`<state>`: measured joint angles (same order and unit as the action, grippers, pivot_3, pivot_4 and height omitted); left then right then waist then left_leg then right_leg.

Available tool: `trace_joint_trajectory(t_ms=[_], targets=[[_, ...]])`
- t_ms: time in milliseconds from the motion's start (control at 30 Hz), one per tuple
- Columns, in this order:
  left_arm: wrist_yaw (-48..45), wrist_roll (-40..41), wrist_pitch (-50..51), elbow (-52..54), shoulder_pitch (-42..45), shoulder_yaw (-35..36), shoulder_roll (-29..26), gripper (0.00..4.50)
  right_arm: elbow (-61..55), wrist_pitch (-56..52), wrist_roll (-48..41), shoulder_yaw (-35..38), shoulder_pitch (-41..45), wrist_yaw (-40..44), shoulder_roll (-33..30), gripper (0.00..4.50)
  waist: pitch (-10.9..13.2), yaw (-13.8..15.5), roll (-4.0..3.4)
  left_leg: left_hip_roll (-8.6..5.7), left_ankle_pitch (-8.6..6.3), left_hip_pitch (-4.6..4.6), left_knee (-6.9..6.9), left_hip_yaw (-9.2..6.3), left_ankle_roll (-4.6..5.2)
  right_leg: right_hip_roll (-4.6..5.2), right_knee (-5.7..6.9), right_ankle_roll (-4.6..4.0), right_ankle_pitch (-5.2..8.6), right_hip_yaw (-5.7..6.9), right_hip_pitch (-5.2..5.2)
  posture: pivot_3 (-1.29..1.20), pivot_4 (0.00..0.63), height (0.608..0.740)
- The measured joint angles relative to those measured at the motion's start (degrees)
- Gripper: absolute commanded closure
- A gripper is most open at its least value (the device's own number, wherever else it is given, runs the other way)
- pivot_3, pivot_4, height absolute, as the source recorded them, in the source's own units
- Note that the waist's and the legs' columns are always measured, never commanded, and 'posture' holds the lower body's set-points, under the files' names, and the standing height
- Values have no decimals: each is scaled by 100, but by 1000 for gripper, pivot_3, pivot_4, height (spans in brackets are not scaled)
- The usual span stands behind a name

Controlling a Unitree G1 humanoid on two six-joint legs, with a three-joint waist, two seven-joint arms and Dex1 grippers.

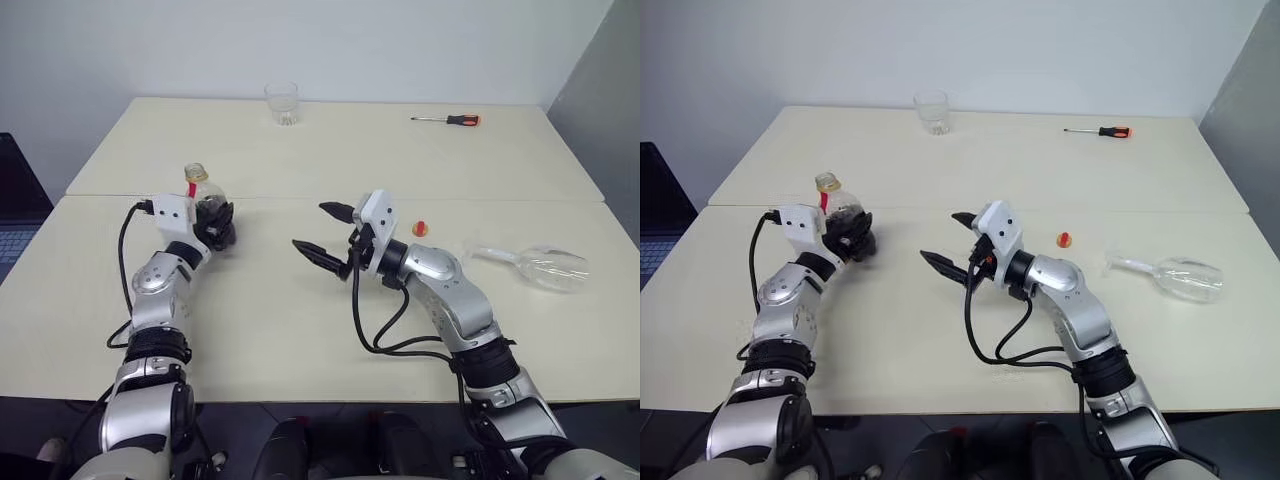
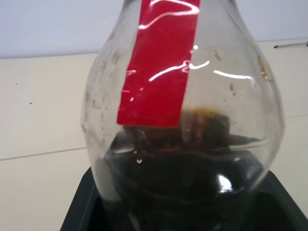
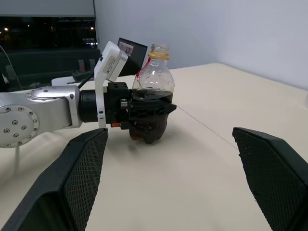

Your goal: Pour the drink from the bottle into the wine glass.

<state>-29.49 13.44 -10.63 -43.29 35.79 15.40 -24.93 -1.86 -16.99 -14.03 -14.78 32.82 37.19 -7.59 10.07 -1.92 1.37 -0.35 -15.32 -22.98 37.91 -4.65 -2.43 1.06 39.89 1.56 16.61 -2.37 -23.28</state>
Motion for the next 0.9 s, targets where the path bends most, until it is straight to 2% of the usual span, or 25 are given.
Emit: trace_joint_trajectory(t_ms=[300,433,567,900], targets=[[14,14,2,182,-144,1,0,2316,119,44,98,19,44,-5,-13,67,0,-2,0,1,0,1,0,1,0,0,0,0,0,-1,0,0,150,740],[15,17,10,229,-182,2,0,1304,194,87,134,28,75,-3,-8,0,0,-2,0,0,0,1,0,0,0,0,0,0,0,-1,0,0,150,740],[19,21,23,273,-270,6,0,54,222,141,143,55,167,-1,-7,0,0,1,0,0,0,1,1,0,0,0,1,0,0,0,0,0,150,740],[98,110,256,866,-533,67,-14,15,220,145,143,59,170,3,-15,0,0,3,0,1,0,1,1,0,0,1,1,0,0,0,1,0,150,740]])
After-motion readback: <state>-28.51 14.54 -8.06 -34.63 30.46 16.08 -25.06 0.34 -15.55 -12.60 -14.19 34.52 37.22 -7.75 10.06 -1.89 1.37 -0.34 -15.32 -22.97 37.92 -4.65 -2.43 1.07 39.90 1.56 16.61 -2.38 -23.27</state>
